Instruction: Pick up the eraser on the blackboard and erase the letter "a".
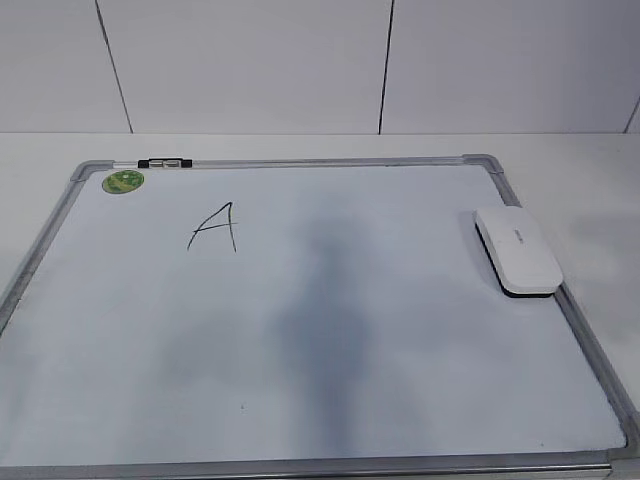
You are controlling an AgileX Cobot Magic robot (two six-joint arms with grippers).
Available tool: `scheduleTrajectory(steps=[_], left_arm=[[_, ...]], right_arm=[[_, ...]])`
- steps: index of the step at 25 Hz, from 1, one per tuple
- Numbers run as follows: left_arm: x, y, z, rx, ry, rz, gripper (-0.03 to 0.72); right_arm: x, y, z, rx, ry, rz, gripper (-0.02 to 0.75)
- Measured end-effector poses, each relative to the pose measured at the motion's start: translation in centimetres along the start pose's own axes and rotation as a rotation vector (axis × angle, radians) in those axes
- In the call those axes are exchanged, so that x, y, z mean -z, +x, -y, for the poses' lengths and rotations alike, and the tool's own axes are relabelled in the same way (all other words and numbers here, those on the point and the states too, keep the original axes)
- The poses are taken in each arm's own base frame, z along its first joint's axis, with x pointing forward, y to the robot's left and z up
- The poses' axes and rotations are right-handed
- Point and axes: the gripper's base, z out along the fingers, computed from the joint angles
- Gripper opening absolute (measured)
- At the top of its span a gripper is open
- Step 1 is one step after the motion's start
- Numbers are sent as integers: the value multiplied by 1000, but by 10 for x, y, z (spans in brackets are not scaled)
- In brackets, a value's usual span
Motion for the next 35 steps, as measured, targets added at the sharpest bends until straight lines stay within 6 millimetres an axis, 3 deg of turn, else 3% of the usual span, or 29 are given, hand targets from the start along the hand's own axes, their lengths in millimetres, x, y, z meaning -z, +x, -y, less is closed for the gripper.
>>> scheduleTrajectory(steps=[5,8,12,17,24,35], left_arm=[[11,13,0,-4,-35,64,542],[6,19,-2,10,-46,52,543],[-4,32,-3,18,-49,26,543],[-20,48,-7,17,-72,-27,543],[-29,45,-10,16,-87,45,544],[-36,44,-11,27,-90,74,544]], right_arm=[[17,27,2,13,39,88,589],[18,38,4,19,62,104,589],[5,49,6,23,75,79,589],[-25,67,9,32,96,-15,589],[-60,90,11,37,96,-104,589],[-64,90,12,45,109,-92,589]])
